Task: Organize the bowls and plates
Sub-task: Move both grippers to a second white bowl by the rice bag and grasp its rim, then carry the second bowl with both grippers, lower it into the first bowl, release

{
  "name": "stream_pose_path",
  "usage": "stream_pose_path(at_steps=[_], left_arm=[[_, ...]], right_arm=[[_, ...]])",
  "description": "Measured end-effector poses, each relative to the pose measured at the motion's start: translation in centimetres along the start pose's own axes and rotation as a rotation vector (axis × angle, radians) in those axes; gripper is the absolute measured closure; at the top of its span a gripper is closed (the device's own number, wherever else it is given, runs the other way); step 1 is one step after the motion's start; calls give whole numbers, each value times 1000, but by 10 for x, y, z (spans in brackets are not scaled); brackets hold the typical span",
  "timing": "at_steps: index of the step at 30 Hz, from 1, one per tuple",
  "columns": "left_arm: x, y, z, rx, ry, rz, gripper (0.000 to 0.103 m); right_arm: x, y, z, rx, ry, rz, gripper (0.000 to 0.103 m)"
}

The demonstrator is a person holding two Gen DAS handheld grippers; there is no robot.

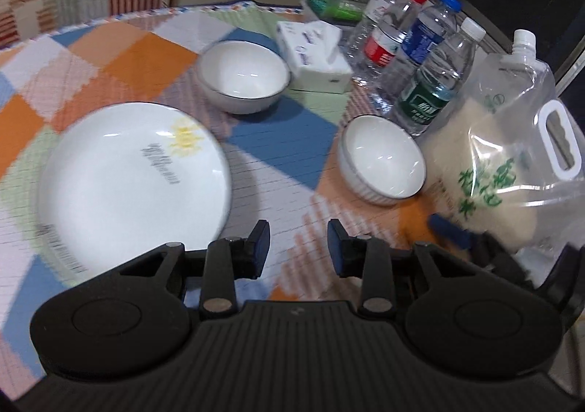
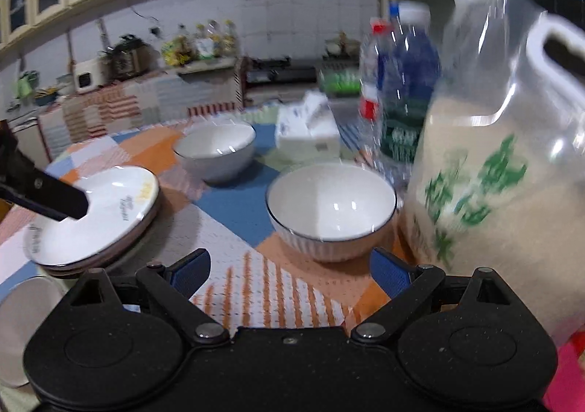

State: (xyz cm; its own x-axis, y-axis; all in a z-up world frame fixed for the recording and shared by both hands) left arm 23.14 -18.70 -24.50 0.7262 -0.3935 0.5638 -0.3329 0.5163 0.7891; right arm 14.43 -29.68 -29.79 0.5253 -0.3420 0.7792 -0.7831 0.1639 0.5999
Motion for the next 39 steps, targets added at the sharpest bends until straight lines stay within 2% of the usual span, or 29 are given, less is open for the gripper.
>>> stream_pose_path(at_steps=[8, 11, 18, 20, 22, 26, 31, 35, 39], left_arm=[[26, -64, 27, -55, -14, 23, 62], [33, -84, 36, -46, -52, 24, 62], [37, -129, 30, -21, -7, -4, 62], [39, -137, 28, -33, 16, -5, 72], [42, -141, 28, -74, 48, -4, 90], [45, -143, 31, -57, 24, -28, 92], [43, -139, 26, -52, 44, -75, 94], [38, -128, 25, -31, 4, -81, 95], [35, -112, 23, -10, -26, -87, 95]], right_arm=[[-6, -42, 7, -53, -19, -25, 7], [-6, -54, 12, -66, -48, -36, 7], [-11, -74, 16, -80, -75, -59, 7], [-12, -76, 17, -76, -78, -61, 7], [-13, -78, 17, -76, -74, -66, 7], [-15, -83, 19, -76, -91, -66, 7], [-13, -86, 17, -83, -66, -59, 7], [-11, -85, 18, -79, -67, -58, 10], [-8, -79, 12, -66, -44, -50, 10]])
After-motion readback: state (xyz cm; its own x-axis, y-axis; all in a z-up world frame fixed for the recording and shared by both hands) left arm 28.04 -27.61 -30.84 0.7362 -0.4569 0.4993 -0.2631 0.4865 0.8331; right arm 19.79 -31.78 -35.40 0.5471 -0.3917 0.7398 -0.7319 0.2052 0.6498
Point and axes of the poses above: each gripper's, at about its wrist camera, not at the fingertips, and y roughly against the way its jaws point, z to its right, x to its top, the point moved 9 cm from there along -y, roughly the way its jaws point, and after that the axes turned 8 degrees about -y, right-handed, at the moved point
